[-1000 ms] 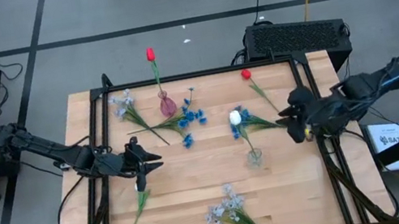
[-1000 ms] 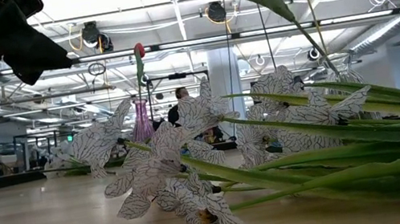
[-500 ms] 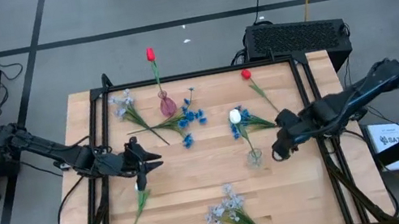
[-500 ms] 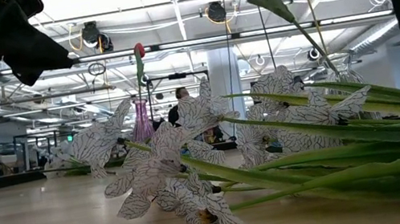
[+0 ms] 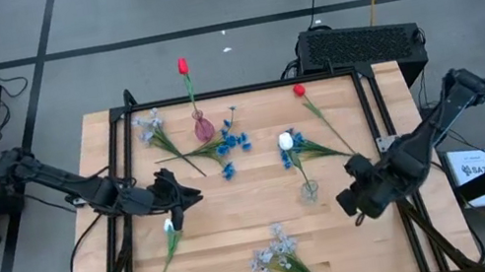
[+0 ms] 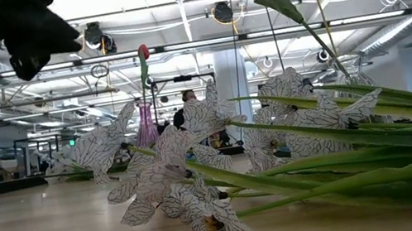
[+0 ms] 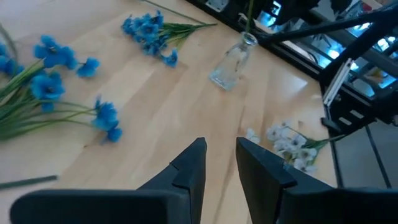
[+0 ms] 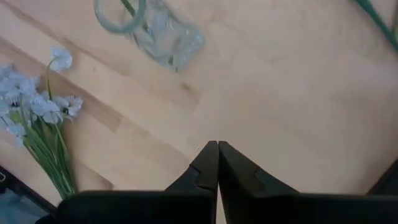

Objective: Sort flowers into vase by color
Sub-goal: Put the white flower into the transparent vase

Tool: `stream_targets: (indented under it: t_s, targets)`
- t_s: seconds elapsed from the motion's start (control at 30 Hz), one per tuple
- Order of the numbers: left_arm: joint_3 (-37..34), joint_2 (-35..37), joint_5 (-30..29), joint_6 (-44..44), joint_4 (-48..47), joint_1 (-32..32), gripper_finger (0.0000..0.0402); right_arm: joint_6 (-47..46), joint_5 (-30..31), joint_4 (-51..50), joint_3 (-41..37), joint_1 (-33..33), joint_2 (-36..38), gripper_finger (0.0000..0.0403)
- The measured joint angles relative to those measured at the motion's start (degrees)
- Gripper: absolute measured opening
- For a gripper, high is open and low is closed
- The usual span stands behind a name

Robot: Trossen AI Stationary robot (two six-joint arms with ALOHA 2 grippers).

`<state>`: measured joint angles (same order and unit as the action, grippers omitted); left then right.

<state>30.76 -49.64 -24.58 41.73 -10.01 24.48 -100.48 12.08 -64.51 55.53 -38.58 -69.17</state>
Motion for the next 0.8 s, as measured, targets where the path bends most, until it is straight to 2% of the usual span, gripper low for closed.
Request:
stream_targets:
  t_s: [0.1, 0.27, 0.43, 0.5, 0.6, 0.8]
  targets:
    - [4.32, -4.26, 0.11, 1.24, -3.39, 0.95, 0.0093, -1.65, 0.02, -0.02, 0.0, -2.09, -0.26, 0.0]
    - [13.49, -12.82, 1.87, 14.92, -23.05, 1.14, 0.0093, -3.88, 0.24, -0.17, 0.0, -3.72, -0.22, 0.0]
    - [18.61, -19.91, 12.84, 35.47, -43.18, 1.18, 0.0093, -3.61, 4.16, -0.17, -0.02, -5.4, -0.22, 0.0]
    - [18.45, -21.68, 17.13, 41.0, -46.45, 1.64, 0.0093, -3.4, 4.33, -0.17, -0.04, -6.11, -0.22, 0.0]
    - [18.41, -23.91, 21.51, 44.21, -48.13, 2.96, 0.0093, -3.32, 4.35, -0.11, -0.04, -7.41, -0.22, 0.0]
    - [18.41, -27.71, 24.69, 49.27, -48.05, 5.44, 0.0093, -2.81, 4.39, -0.07, -0.04, -10.25, -0.22, 0.0]
